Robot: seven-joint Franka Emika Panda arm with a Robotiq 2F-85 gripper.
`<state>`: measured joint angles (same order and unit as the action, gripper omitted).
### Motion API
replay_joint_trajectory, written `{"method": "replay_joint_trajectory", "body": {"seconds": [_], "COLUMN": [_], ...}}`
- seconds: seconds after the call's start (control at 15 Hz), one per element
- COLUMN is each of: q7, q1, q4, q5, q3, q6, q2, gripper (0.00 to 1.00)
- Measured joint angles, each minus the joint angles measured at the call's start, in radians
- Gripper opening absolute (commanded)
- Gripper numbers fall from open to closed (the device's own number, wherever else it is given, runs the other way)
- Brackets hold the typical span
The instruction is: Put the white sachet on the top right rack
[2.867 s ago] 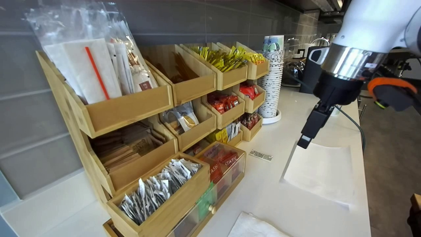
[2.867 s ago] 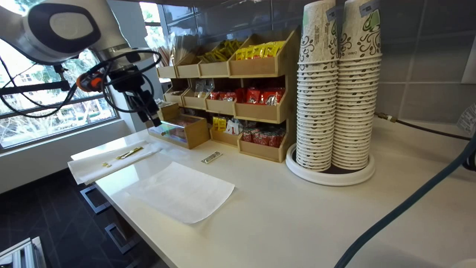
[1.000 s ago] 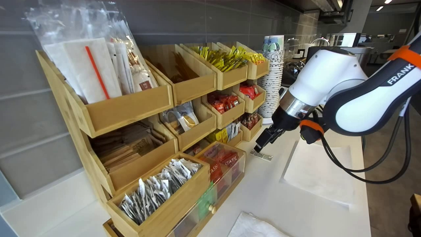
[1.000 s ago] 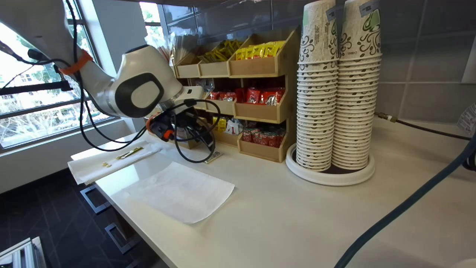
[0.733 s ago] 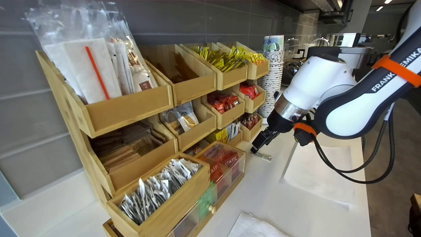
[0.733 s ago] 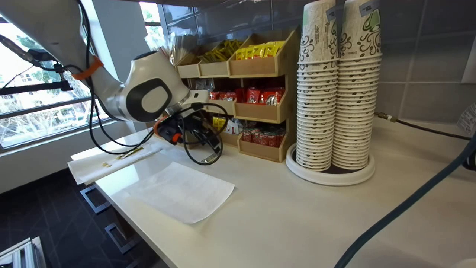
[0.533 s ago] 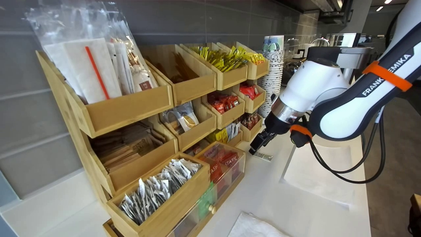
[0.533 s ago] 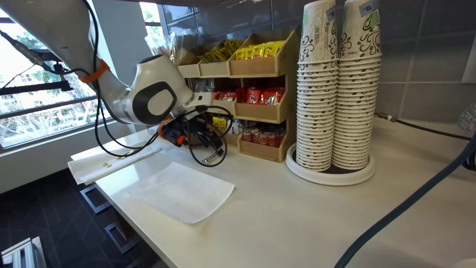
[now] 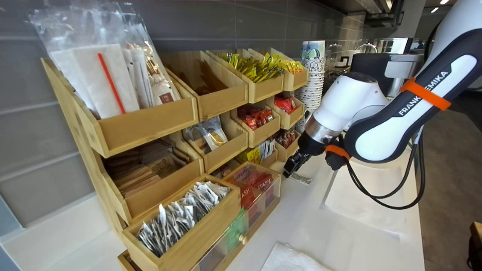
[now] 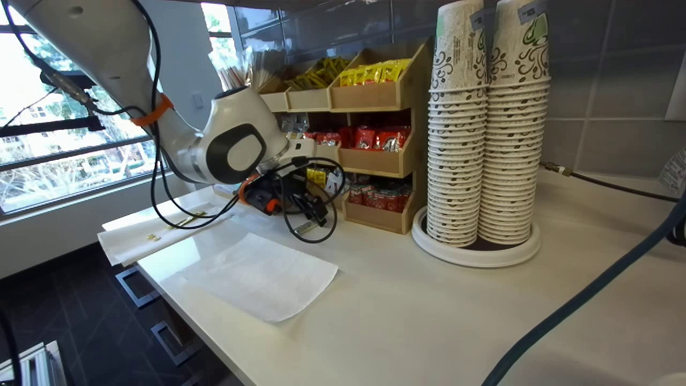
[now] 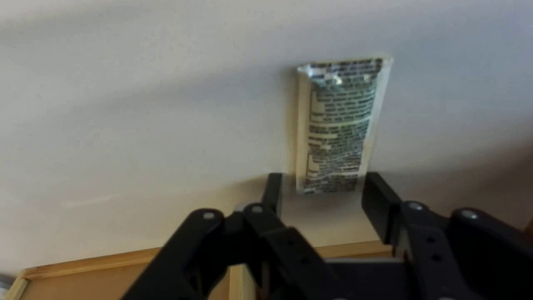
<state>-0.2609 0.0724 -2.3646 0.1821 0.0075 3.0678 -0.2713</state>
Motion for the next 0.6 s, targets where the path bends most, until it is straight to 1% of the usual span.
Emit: {"method": "replay_joint_trajectory", "body": {"seconds": [0.13,0.2,0.33,0.6], "q7": [0.0,0.0,0.0,-0.001], "q1": [-0.006,-0.01,-0.019,-0.047], "q4": [0.005,0.006,0.009,0.013], "q5": [0.001,0.002,0.003,0.003], "q3": [-0.01,-0.017,-0.03,-0.053], "q6": [0.0,0.0,0.0,0.0], "q2": [0.0,0.0,0.0,-0.002], "gripper": [0.09,0.02,0.0,0.0]}}
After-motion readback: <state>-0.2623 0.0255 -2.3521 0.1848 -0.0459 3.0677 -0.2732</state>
